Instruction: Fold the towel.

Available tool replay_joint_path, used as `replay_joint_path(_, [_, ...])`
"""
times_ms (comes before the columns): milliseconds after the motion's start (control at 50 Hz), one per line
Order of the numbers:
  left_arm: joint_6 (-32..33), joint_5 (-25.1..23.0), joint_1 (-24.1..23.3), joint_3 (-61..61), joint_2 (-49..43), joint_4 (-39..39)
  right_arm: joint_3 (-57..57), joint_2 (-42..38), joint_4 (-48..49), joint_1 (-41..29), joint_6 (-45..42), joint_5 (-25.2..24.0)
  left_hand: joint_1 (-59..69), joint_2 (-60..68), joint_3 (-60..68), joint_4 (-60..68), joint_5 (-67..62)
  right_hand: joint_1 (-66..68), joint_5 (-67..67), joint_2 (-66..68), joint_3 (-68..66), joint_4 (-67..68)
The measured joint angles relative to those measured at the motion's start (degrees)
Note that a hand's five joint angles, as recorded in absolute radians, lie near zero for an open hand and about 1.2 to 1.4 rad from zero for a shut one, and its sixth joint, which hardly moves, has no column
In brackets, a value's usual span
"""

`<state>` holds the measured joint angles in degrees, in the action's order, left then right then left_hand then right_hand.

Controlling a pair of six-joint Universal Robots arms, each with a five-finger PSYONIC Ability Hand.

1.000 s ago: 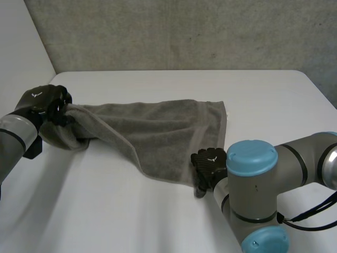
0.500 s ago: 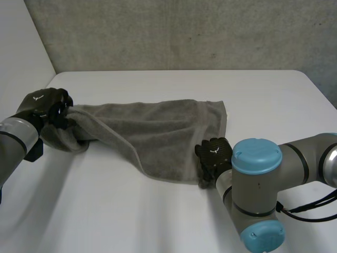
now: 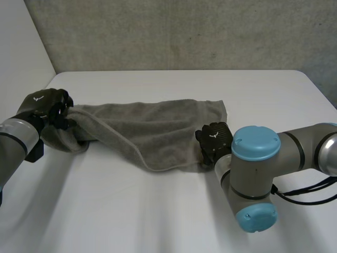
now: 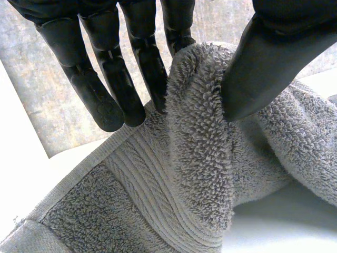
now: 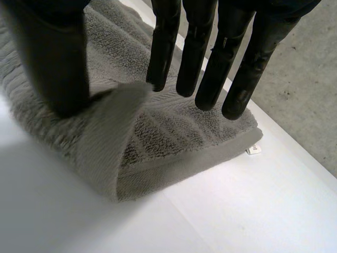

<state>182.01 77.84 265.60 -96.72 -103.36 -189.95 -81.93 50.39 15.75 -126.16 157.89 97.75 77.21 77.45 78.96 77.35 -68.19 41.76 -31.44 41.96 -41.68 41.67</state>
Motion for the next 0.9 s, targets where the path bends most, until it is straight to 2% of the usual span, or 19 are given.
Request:
replay_joint_path(120, [-0.07,0.02,0.01,-0.14,0.0,0.01,1.36,-1.47,-0.32,0.03,-0.36,-0.84,0.0,0.0,0.0,0.0,0.0,12.11,-11.95,11.69,-11.65,11.7])
replay_joint_path(220, [-0.07,-0.02,0.19,-0.47,0.0,-0.02,0.85,-1.69,-0.92,0.04,-0.14,-3.3,0.0,0.0,0.0,0.0,0.0,15.73,-15.78,14.8,-15.12,15.29])
replay_joint_path(400, [-0.04,-0.05,0.76,-0.75,0.02,-0.01,-1.95,0.2,-2.18,0.71,0.31,-5.69,0.0,0.0,0.0,0.0,0.0,14.65,-14.94,14.42,-14.65,14.72])
replay_joint_path(620, [0.0,-0.05,0.81,-0.76,0.07,-0.01,-4.05,2.87,-4.67,1.9,0.45,-5.67,0.0,0.0,0.0,0.0,0.0,2.96,-3.31,3.47,-3.25,3.52])
replay_joint_path(900, [-0.03,-0.05,0.79,-0.81,0.09,0.01,-5.1,2.21,-4.77,2.23,0.17,-6.14,0.0,0.0,0.0,0.0,0.0,4.96,-5.09,5.12,-4.89,4.97])
